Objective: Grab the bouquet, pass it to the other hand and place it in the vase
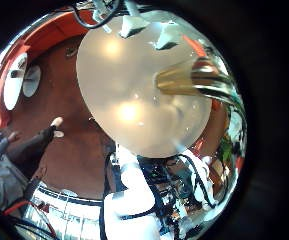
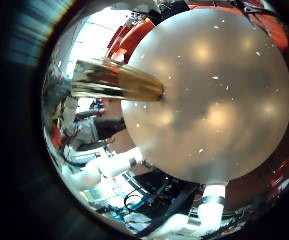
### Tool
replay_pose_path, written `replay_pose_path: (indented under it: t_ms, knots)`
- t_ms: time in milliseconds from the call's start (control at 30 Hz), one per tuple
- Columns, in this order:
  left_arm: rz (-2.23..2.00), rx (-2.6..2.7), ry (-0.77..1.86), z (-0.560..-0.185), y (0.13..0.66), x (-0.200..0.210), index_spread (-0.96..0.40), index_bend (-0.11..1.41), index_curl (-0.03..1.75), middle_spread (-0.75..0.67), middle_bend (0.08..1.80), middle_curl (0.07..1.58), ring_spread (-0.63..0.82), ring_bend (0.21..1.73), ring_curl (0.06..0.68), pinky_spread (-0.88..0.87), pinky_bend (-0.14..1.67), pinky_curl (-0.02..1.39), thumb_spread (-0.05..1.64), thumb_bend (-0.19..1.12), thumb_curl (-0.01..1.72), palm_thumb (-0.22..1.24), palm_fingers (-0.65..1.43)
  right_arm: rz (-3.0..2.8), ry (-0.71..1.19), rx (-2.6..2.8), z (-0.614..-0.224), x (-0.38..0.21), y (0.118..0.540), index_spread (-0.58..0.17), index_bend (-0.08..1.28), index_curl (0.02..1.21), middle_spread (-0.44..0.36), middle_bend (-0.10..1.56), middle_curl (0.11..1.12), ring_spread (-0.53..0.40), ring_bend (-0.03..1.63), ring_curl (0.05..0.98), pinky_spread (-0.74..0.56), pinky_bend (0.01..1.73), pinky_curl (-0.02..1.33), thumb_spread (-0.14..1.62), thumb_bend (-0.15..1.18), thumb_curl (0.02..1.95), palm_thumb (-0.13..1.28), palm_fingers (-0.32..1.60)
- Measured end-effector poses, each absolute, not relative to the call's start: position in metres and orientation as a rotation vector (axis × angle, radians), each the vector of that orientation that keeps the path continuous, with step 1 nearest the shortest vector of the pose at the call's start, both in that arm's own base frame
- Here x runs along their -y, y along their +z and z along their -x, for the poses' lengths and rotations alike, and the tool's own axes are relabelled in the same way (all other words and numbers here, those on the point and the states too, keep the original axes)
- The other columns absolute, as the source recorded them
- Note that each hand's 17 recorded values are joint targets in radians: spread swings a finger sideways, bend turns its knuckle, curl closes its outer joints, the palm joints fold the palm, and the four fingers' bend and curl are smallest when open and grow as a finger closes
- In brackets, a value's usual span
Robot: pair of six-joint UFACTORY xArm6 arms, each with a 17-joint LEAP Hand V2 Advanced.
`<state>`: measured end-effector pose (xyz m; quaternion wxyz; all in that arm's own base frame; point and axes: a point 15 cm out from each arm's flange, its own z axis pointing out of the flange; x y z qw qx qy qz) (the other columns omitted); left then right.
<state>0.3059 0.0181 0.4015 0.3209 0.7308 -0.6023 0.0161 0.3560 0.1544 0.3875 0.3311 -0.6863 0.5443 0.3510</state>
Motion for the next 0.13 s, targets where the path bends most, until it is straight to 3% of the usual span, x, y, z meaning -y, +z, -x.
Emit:
replay_pose_path:
  t_ms: [133]
  knots:
    - [-1.952, 1.559, -0.022, -0.307, 0.401, -0.006, 0.17, 0.27, 0.43, 0.60, 0.16, 0.23, 0.74, 0.46, 0.170, 0.64, 0.18, 0.26, 0.91, -0.03, 0.33, 0.21, -0.02, 1.869, 0.942, -1.436, -0.352, -0.129, 0.384, -0.150, 0.17, 0.29, 0.205, 0.19, 0.33, 0.258, 0.40, 0.252, 0.51, 0.57, 0.27, 1.00, -0.02, 0.50, 0.65, 0.07]
